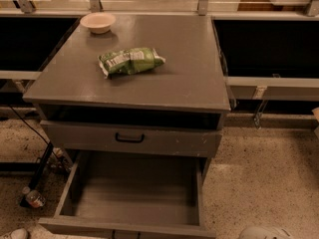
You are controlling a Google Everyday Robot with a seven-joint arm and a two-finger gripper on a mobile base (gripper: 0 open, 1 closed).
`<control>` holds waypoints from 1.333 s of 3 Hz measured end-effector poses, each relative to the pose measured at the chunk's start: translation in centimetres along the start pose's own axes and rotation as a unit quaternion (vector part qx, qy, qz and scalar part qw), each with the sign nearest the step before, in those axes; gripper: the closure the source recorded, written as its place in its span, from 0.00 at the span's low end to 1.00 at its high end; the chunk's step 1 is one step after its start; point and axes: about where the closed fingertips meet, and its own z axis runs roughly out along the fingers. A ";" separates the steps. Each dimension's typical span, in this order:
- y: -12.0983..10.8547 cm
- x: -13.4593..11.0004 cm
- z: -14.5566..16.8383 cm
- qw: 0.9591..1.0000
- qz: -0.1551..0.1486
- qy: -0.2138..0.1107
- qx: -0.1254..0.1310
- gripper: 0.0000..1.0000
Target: Close middle drawer
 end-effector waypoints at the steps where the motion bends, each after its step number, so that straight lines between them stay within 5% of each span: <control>1: 0.0 -0.1 0.0 1.000 0.000 -0.001 0.000 1.00; 2: -0.2 0.1 0.1 1.000 0.007 -0.009 0.001 1.00; 4: -3.4 -3.5 2.1 0.993 0.055 -0.101 0.015 1.00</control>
Offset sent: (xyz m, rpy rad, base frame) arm 0.0030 -0.0044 -0.0033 0.0234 -0.0140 -0.0444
